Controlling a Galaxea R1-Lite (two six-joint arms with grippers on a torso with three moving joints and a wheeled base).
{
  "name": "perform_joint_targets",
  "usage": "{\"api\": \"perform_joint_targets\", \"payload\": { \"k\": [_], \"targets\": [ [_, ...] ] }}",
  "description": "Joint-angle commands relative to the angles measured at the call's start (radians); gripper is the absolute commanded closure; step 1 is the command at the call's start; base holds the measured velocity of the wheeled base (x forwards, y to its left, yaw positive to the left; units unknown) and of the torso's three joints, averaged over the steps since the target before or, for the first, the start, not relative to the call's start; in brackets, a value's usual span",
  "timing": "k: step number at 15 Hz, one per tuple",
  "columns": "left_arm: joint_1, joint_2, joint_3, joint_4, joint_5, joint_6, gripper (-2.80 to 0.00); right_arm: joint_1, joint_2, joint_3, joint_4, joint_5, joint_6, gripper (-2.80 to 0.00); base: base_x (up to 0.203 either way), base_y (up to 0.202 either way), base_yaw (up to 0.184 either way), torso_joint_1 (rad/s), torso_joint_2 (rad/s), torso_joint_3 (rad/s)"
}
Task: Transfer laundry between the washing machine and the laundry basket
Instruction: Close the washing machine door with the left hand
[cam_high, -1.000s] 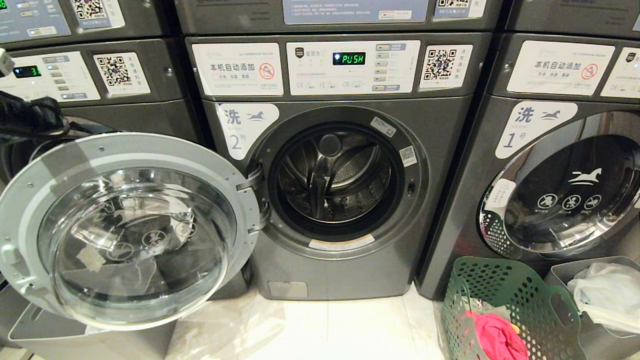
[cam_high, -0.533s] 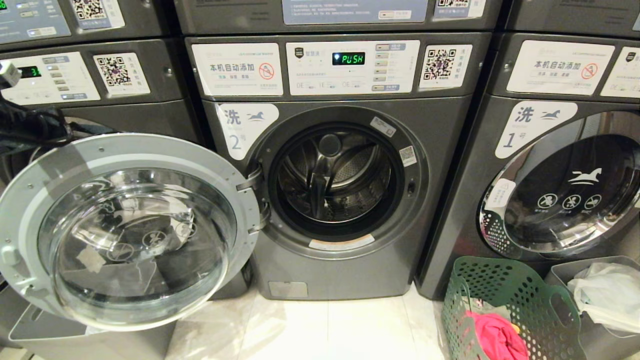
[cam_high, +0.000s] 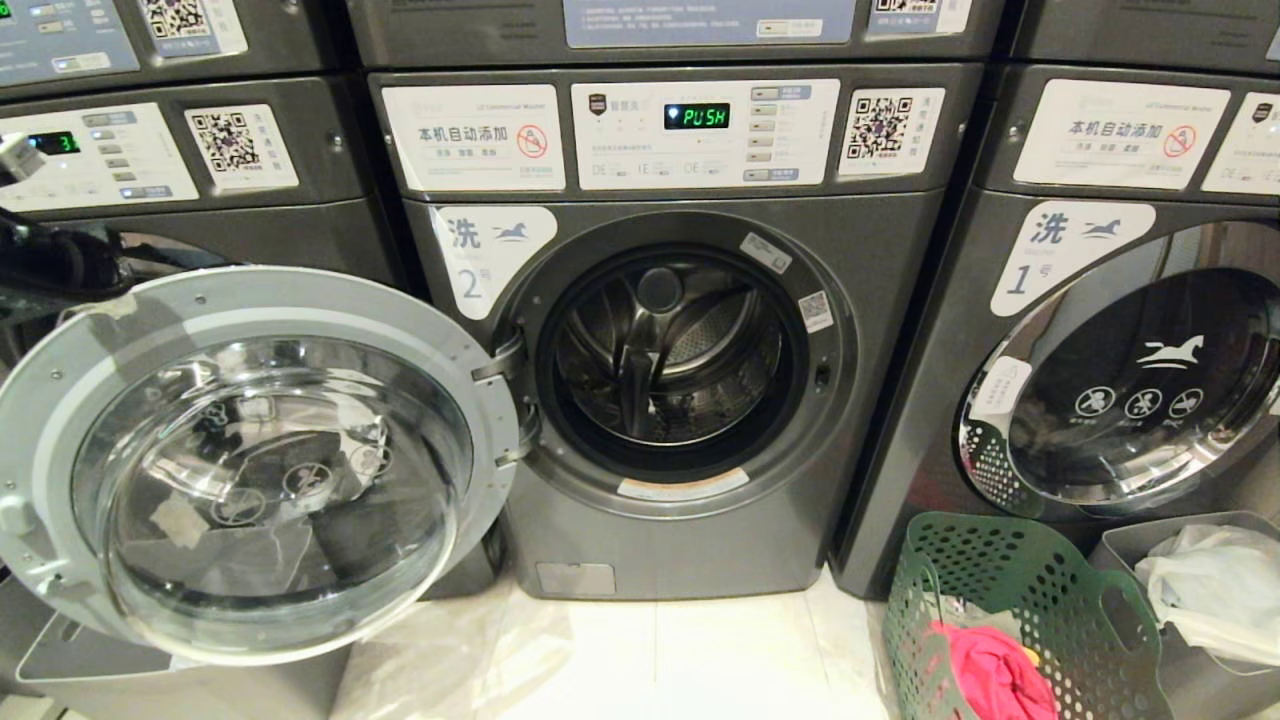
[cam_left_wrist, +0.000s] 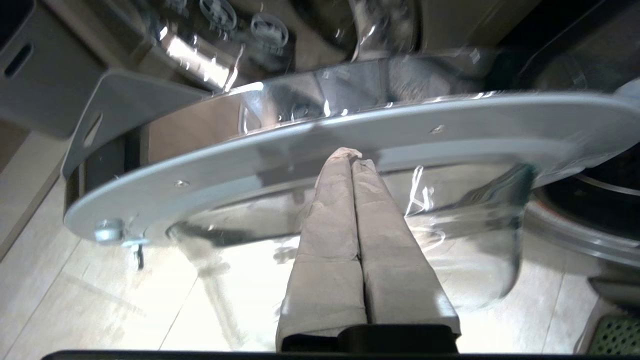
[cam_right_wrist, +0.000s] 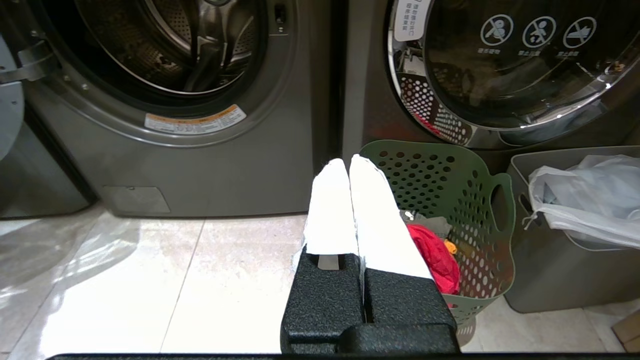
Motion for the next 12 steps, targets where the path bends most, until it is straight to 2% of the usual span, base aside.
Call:
{"api": "perform_joint_targets", "payload": {
  "k": [1, 4, 8, 10, 12],
  "targets": [
    [0.000, -0.024, 0.000, -0.027, 0.001, 0.000, 0.00, 0.000, 0.002, 0.000, 0.000, 0.000, 0.000, 0.00, 0.000, 0.000, 0.000, 0.000, 0.00, 0.000],
    [0.004, 0.005, 0.000, -0.210, 0.013, 0.017, 0.00, 0.000, 0.002, 0.002, 0.000, 0.000, 0.000, 0.00, 0.000, 0.000, 0.000, 0.000, 0.00, 0.000],
    [0.009, 0.143, 0.000, -0.449, 0.078, 0.039, 0.00, 0.000, 0.002, 0.002, 0.000, 0.000, 0.000, 0.00, 0.000, 0.000, 0.000, 0.000, 0.00, 0.000],
    [0.010, 0.198, 0.000, -0.508, 0.083, 0.038, 0.00, 0.000, 0.002, 0.001, 0.000, 0.000, 0.002, 0.00, 0.000, 0.000, 0.000, 0.000, 0.00, 0.000],
    [0.009, 0.219, 0.000, -0.510, 0.053, 0.034, 0.00, 0.000, 0.002, 0.000, 0.000, 0.000, 0.002, 0.00, 0.000, 0.000, 0.000, 0.000, 0.00, 0.000]
  ]
}}
